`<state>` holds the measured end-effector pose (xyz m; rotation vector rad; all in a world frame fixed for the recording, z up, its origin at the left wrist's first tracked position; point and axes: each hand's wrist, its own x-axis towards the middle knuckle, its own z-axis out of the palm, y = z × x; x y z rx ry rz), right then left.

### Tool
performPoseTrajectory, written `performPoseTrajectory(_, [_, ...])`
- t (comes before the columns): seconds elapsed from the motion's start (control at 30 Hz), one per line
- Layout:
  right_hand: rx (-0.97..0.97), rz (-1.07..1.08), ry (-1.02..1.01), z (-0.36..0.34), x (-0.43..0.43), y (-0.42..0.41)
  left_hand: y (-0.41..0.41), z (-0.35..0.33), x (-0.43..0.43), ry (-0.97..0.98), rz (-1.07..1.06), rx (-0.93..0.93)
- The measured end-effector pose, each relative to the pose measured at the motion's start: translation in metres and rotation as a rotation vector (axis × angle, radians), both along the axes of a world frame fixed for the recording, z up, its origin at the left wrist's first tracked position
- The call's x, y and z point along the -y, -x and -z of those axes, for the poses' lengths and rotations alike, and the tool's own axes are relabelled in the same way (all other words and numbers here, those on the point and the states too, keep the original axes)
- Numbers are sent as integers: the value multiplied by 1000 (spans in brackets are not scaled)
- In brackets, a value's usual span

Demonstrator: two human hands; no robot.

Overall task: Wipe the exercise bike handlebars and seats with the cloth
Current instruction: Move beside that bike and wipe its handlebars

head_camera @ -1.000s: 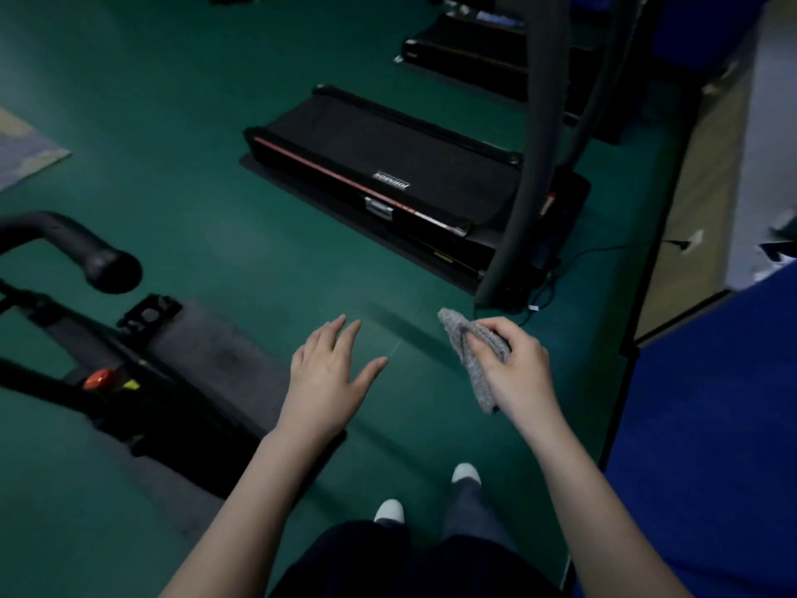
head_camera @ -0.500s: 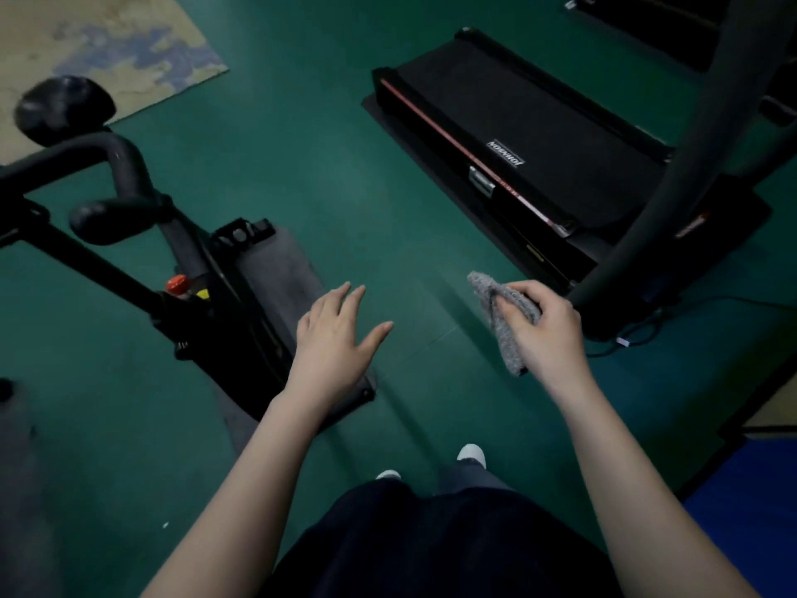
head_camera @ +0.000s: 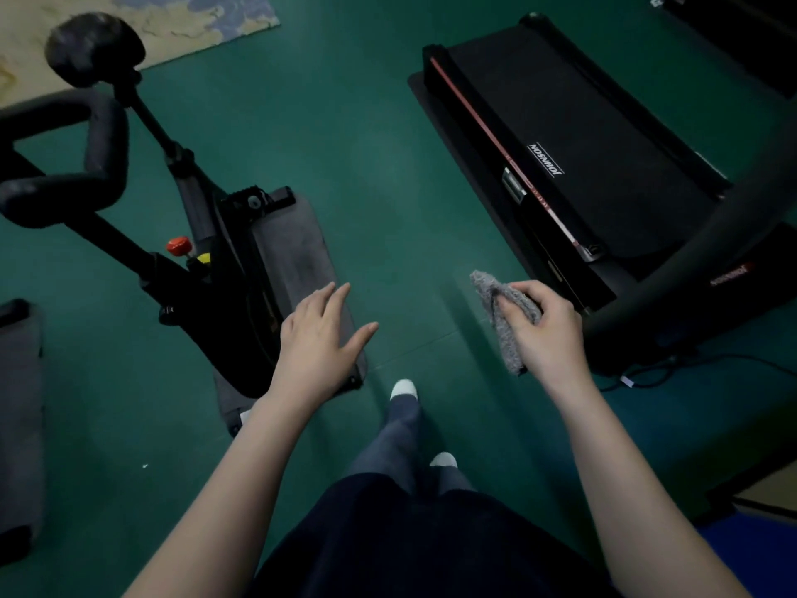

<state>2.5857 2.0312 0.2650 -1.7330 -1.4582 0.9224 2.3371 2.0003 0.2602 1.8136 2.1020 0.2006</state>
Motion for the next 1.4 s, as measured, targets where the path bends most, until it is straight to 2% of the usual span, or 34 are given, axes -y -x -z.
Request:
performPoseTrajectory(0.43, [53, -165, -25, -12, -149, 61, 40, 13, -129, -25, -113, 94])
performPoseTrajectory(0.63, [56, -259, -18, -17, -197, 106, 74, 10, -160, -49, -175, 94])
performPoseTrajectory(1.07, [43, -600, -26, -13, -267, 194, 114, 19, -159, -9, -485, 124])
performPoseTrajectory(1.4, [15, -883, -25, -4, -372, 232, 113, 24, -211, 9, -824, 106])
